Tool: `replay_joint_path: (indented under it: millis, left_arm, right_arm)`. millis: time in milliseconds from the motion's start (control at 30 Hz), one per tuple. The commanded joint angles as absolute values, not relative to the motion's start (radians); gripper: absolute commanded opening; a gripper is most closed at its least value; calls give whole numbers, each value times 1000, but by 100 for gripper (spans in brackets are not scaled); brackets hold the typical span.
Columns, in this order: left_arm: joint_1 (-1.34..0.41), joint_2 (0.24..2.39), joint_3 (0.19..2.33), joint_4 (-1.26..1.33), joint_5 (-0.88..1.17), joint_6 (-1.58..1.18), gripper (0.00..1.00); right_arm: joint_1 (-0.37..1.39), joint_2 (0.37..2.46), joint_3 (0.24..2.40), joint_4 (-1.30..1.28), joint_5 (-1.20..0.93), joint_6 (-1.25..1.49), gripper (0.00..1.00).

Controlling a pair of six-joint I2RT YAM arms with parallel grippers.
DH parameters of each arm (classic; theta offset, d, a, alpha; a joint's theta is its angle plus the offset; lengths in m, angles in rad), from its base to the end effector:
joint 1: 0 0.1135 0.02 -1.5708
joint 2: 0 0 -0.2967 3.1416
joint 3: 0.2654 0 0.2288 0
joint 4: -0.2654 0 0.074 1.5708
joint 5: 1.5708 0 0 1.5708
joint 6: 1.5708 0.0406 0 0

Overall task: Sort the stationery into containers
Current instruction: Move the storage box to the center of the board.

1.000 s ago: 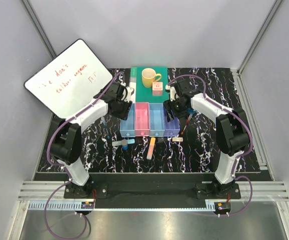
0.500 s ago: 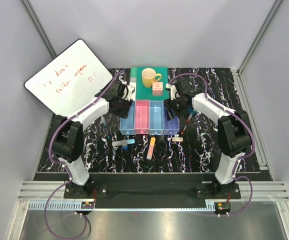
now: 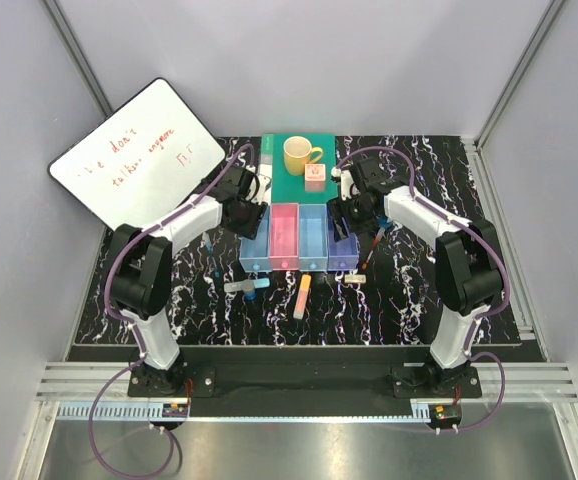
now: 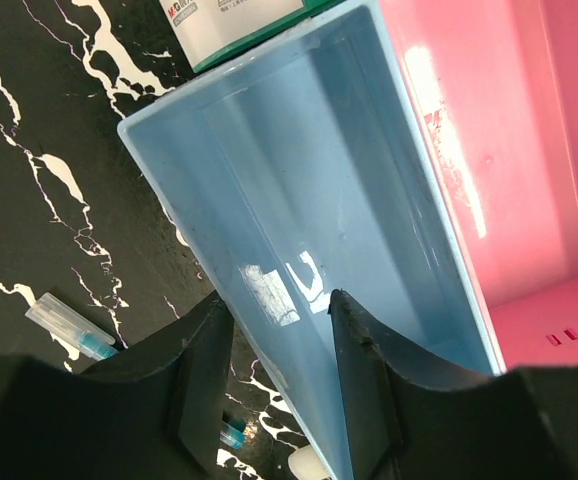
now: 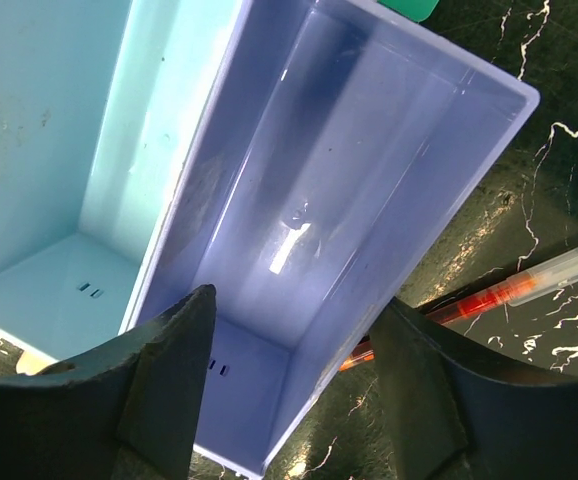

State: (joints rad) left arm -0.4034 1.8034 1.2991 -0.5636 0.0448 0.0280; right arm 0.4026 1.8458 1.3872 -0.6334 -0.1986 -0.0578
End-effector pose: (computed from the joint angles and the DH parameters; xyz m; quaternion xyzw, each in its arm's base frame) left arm 0.3358 -0.1453 0.2477 0.2127 0.9447 -0.0677 0.2403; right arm 0.3442 0.1553 0.2541 -0.2435 0.9358 0.1354 0.2159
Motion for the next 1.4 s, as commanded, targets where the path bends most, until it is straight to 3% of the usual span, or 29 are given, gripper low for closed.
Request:
replay_joint_path:
  millis: [0,333,1367]
  left_arm:
    - [-411,1795,1305,-483,75,23,48]
    - [-370,1802,1299,-485,31,23,52]
    - [-325,1690,1476,-558,85,86,52]
  right_arm:
    - [431,1792,1404,-577,-218,-66,72]
    - [431,1795,1401,-574,-186,-69,83]
    - [431,1804,1551,-572,-118,-129,89]
